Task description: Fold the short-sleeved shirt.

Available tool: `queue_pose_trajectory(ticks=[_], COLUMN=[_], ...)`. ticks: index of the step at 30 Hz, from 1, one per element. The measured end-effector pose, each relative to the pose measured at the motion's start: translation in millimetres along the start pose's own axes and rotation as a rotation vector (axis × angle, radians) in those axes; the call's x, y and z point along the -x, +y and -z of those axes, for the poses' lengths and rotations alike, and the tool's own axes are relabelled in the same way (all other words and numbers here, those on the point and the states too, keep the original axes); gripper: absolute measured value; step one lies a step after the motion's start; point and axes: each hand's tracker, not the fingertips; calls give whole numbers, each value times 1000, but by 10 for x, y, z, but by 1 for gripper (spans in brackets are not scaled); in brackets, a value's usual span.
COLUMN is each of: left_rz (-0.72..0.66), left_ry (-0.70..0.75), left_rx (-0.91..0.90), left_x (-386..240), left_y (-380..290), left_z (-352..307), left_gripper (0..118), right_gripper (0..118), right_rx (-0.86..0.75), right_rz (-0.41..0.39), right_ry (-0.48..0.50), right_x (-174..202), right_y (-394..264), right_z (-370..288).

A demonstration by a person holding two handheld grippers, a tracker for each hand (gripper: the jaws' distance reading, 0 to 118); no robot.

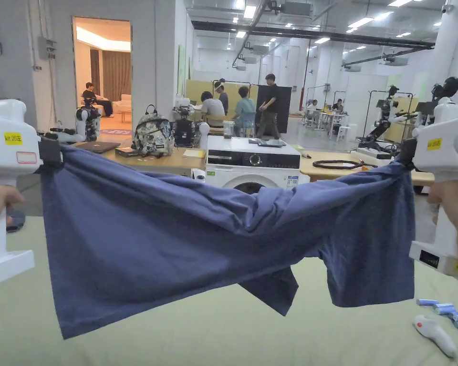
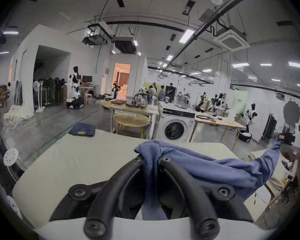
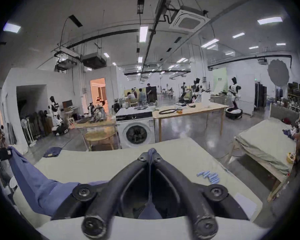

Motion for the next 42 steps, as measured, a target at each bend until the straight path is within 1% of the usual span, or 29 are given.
queue_pose_trajectory(ticks=[3,7,9,13,15,17,18,20,24,26,29,33,35,38,42], left_rz=[4,14,55,39,41,77,81,87,111,100,86,134,144,167,169], left_ry=[1,-7,22,34,43,78,76,89,111,103,114,124,123,126,136], left_rx=[-35,-30,-37,-26,-11,6,8,25,78,89,100,158,187,290,383], left_x=[-76,-156,-201,-195,-191,-192,-189,-174,-176,-148,-144,-130,-113,-92,-25], left_y=[76,149,204,328,376,404,405,402,279,211,54,-296,-542,-1081,-1792], left_z=[-37,33,110,360,556,763,889,1155,1723,1963,2298,2654,2779,2906,2887], left_gripper=[6,6,6,6,6,6,6,6,6,6,6,6,6,6,6], right_gripper=[0,0,0,0,0,0,0,0,0,0,0,0,0,0,0], right_rx=[-28,-35,-39,-39,-36,-34,-29,-17,-2,-4,2,35,94,179,296], right_rz=[7,-20,-24,-29,-35,-42,-47,-26,-26,-28,-58,-73,-81,-88,-134], right_ry=[4,-10,-7,-11,-15,-16,-21,-11,-16,-13,-25,-28,-46,-42,-61], right_x=[62,187,226,245,239,251,253,245,290,298,311,283,320,302,222], right_y=[-13,-38,-32,52,97,104,112,109,0,-95,-290,-668,-915,-1433,-2092], right_z=[-63,-19,14,233,424,564,745,991,1537,1765,2165,2589,2656,2827,2855])
